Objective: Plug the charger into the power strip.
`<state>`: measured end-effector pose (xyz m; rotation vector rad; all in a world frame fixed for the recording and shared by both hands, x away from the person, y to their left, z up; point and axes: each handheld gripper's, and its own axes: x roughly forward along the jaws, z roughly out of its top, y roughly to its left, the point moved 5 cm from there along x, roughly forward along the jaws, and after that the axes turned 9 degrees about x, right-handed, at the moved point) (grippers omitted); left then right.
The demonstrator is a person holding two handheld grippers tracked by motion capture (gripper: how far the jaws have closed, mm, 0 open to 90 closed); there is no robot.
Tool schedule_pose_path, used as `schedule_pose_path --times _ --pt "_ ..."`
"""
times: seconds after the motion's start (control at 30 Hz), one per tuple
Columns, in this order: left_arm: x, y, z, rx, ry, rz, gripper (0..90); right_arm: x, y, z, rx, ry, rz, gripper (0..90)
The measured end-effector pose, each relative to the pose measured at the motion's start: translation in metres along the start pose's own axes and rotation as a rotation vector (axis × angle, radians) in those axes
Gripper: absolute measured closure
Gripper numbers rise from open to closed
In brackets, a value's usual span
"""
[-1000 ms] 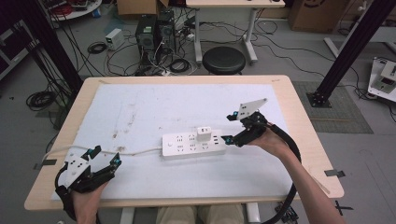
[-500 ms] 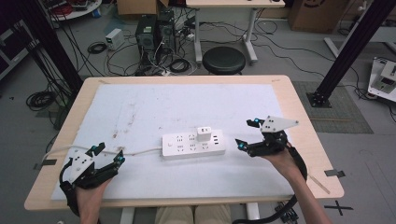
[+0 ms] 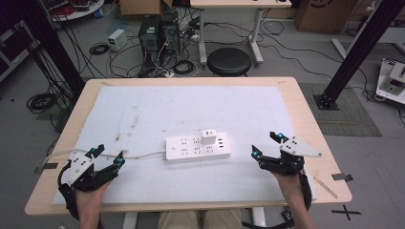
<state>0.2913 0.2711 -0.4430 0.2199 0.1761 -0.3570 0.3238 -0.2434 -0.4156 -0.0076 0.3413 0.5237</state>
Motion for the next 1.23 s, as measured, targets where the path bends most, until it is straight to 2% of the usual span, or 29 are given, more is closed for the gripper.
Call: schedule_pose_path --times 0.03,0.1,0.17,0.23,0.37,0.43,0.93,1.23 --pt "0.0 0.0 0.0 0.0 -0.001 0.003 26.8 -0.001 0.0 -0.002 0.026 -0.01 -0.014 19.8" --pt "0.001 0.0 0.0 0.0 0.005 0.0 26.8 -0.002 0.001 -0.002 0.041 -0.018 -0.024 19.8" --pt "0.0 0.0 0.0 0.001 0.004 0.002 26.8 -0.002 0.002 -0.005 0.051 -0.027 -0.024 19.8" --pt "0.0 0.001 -0.001 0.001 0.007 0.001 26.8 0.002 0.004 -0.009 0.062 -0.004 -0.014 19.8" --pt "-0.001 0.002 -0.001 0.003 0.007 0.001 26.8 0.003 0.003 -0.01 0.067 -0.005 -0.009 19.8" --pt "-0.001 0.003 -0.001 0.0 0.006 0.003 26.8 0.002 0.001 -0.012 0.103 -0.003 -0.005 19.8" --pt "0.004 0.002 0.001 0.018 0.013 0.0 26.8 -0.002 -0.007 -0.015 0.113 -0.008 -0.008 19.8" --pt "0.009 0.003 0.0 0.012 0.017 -0.007 26.8 0.001 -0.009 -0.02 0.113 0.004 -0.008 19.8"
